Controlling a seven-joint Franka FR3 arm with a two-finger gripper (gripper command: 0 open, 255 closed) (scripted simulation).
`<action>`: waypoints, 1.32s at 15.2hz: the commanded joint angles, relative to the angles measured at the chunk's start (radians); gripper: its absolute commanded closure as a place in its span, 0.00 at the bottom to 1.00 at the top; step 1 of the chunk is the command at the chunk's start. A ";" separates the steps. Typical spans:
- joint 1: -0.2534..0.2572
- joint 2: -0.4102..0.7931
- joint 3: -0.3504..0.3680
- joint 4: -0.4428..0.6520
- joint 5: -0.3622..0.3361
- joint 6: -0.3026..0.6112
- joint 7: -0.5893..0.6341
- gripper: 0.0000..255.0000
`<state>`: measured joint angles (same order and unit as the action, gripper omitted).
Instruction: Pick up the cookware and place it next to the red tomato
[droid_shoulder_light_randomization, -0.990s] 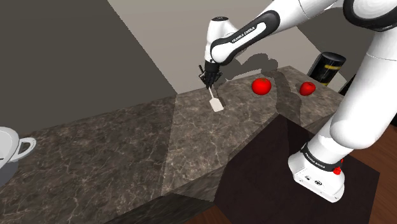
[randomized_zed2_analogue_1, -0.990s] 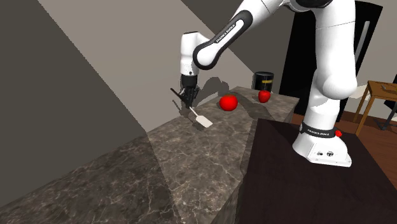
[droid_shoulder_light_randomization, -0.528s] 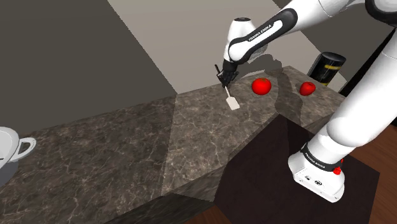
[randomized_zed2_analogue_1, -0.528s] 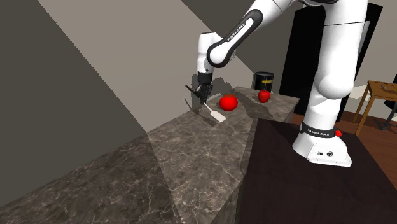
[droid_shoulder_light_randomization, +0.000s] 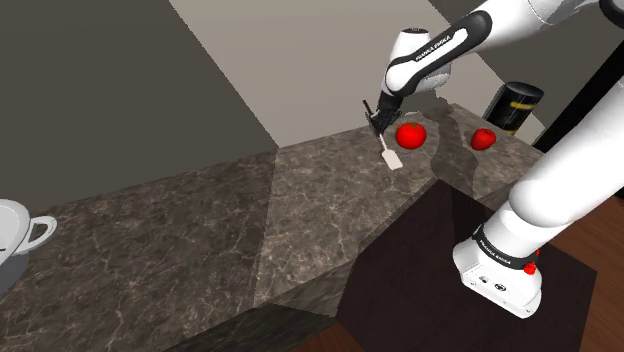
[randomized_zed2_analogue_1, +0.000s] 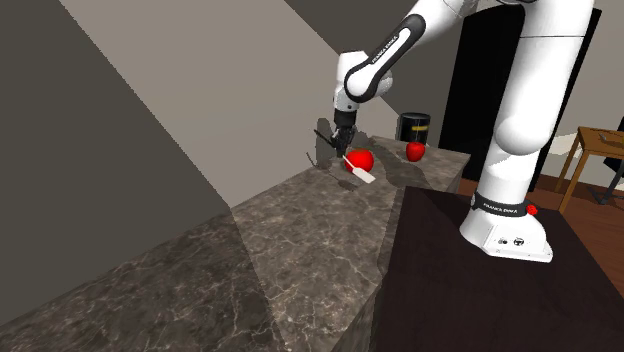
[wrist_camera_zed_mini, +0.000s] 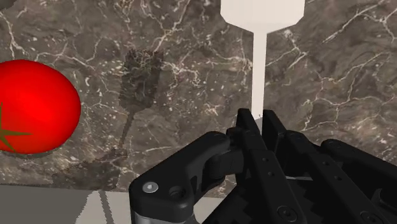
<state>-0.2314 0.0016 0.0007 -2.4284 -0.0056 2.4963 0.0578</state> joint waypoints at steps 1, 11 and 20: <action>-0.029 -0.027 -0.029 -0.026 0.006 -0.001 -0.064 1.00; -0.158 -0.059 -0.177 -0.063 0.021 0.002 -0.353 1.00; -0.271 -0.003 -0.307 0.008 0.060 -0.020 -0.626 1.00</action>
<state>-0.4887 0.0043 -0.2912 -2.4202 0.0542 2.4822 -0.5372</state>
